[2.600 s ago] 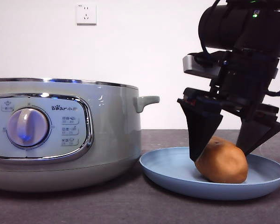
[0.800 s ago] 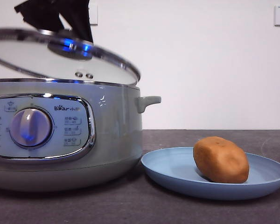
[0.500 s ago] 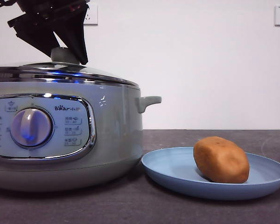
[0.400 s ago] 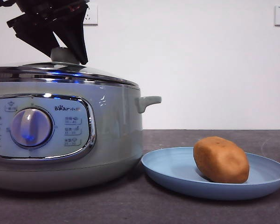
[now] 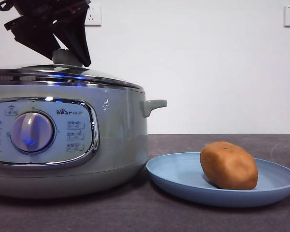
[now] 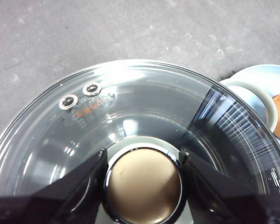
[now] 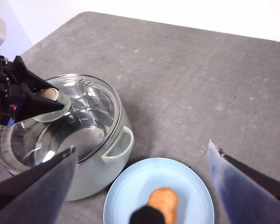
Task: Take the potato out from the steamer,put the potato on the plate,close the lid
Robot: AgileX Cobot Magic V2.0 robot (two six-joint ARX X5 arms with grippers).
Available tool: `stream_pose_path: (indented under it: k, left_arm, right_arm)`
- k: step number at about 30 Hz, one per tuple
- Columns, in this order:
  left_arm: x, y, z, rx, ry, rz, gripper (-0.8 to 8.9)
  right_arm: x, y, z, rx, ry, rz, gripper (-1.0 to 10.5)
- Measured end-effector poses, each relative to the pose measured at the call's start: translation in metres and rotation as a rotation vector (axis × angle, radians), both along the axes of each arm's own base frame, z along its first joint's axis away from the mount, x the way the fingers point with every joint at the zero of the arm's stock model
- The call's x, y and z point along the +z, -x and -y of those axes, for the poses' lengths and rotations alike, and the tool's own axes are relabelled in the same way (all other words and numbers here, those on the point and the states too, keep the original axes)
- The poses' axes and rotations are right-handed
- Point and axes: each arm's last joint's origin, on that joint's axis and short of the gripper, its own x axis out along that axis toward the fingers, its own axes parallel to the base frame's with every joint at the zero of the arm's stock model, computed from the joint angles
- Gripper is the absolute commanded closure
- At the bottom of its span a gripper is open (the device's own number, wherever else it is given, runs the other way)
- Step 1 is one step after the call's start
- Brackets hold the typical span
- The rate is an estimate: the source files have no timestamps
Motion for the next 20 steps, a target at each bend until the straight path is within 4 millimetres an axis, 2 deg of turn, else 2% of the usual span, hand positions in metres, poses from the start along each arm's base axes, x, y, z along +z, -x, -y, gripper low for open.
stream_pose_path:
  k: [20]
  left_arm:
    - [-0.002,-0.0019,0.0007,-0.025,0.047,0.014,8.22]
  right_arm:
    - [0.0001,0.0001,0.0,-0.003,-0.007,-0.004,4.8]
